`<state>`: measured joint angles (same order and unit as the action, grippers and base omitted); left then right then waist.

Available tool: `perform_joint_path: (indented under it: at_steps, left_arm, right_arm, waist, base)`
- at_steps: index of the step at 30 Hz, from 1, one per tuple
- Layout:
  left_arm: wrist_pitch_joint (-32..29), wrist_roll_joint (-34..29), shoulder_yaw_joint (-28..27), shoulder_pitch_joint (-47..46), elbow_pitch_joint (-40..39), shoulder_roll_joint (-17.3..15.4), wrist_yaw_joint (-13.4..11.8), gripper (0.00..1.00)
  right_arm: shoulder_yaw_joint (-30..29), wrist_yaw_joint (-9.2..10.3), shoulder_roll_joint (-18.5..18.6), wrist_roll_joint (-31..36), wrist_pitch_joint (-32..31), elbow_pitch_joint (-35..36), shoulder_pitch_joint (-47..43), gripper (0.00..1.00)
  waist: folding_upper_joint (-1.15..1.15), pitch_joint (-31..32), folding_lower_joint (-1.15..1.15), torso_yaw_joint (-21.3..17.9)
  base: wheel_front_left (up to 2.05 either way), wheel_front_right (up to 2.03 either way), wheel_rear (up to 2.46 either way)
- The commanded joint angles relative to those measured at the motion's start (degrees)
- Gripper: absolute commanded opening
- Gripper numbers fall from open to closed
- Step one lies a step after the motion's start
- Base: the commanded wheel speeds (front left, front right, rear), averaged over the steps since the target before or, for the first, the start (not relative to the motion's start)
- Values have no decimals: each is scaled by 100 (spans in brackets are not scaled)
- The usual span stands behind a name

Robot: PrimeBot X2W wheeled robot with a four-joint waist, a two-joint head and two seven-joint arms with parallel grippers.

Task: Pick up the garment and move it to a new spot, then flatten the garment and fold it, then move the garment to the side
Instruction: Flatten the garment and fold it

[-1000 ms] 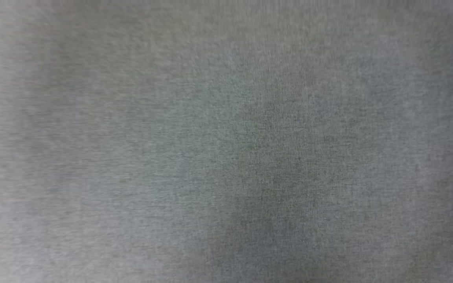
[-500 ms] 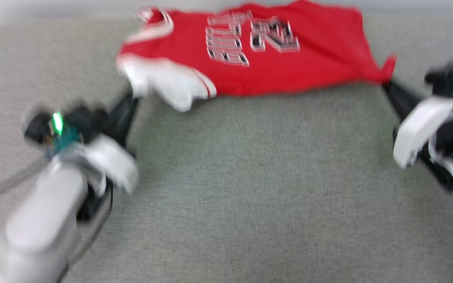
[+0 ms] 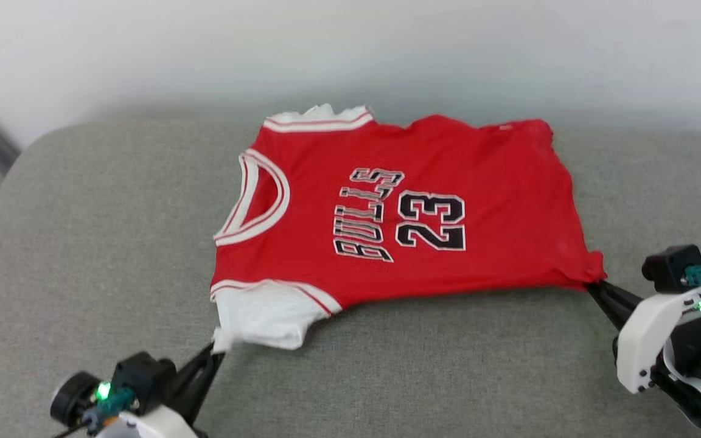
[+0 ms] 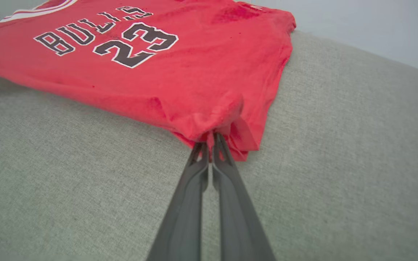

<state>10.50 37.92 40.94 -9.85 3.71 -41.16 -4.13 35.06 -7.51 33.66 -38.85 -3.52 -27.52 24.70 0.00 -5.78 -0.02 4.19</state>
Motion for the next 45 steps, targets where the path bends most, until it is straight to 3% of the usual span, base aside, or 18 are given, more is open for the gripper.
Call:
perform_joint_path:
  at_steps: [1,14,23,34,45]
  left_arm:
    - [-66,59,32,187,-159,-78,-53,0]
    - [-802,476,422,1657,-1763,-747,-548,0]
    - [-633,437,326,1633,-2071,-837,-575,0]
    - [-331,206,-154,712,-2124,-816,-406,0]
    - [-424,71,-337,-506,-1304,-506,-66,0]
  right_arm:
    - [-57,4,74,-37,-34,78,-185,0]
    - [-928,4,562,-323,-1165,1584,-2215,0]
    - [-2007,4,152,-141,-1876,2641,-3183,0]
    - [-2541,3,-113,-33,-2394,3269,-2759,0]
    - [-2404,3,-60,291,-2829,2972,-1715,0]
  waist:
    - [0,200,2,31]
    - [0,696,2,149]
    - [0,572,2,14]
    - [0,-45,2,-66]
    - [0,-909,2,-111]
  base:
    - [0,0,0]
    - [0,0,0]
    - [0,0,0]
    - [0,0,0]
    - [0,0,0]
